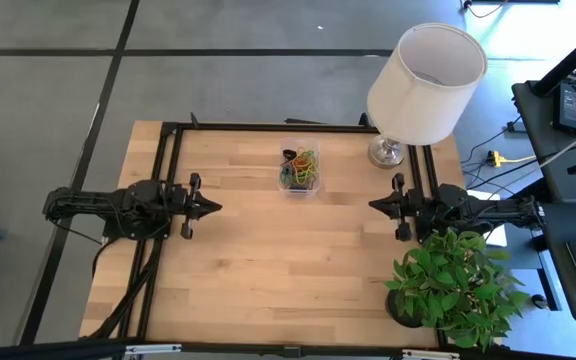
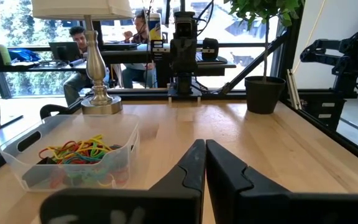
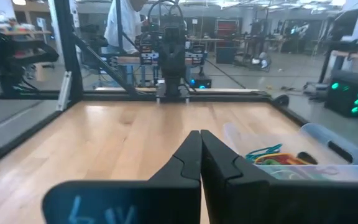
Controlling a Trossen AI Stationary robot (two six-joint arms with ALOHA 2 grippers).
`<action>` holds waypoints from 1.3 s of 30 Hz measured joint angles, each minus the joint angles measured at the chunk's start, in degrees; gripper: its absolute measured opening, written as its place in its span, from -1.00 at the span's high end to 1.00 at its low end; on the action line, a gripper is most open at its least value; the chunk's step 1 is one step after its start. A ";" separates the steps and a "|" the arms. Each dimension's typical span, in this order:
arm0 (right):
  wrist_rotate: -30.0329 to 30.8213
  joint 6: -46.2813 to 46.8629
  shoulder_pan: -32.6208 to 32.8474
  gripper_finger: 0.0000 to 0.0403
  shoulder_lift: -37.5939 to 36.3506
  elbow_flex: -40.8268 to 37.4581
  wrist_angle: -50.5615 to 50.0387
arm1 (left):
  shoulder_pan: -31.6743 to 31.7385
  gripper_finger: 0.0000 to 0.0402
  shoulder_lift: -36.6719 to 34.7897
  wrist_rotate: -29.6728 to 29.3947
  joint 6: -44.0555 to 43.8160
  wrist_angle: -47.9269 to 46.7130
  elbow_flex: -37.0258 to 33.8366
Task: Pick and place rubber bands into bin
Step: Return to Home Position
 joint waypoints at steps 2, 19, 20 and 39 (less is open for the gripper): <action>0.23 -0.55 -0.08 1.00 0.00 0.00 0.02 | 0.01 0.96 0.00 0.01 0.00 0.00 0.00; 0.23 -0.84 -0.11 0.97 0.09 0.00 0.14 | 0.01 0.95 0.00 0.01 0.00 0.00 0.00; 0.23 -0.84 -0.11 0.96 0.09 0.00 0.14 | -0.01 0.94 0.00 0.01 0.00 0.00 0.00; 0.26 -0.63 -0.11 0.86 0.07 0.00 0.14 | 0.01 0.95 0.00 -0.01 0.00 0.00 0.00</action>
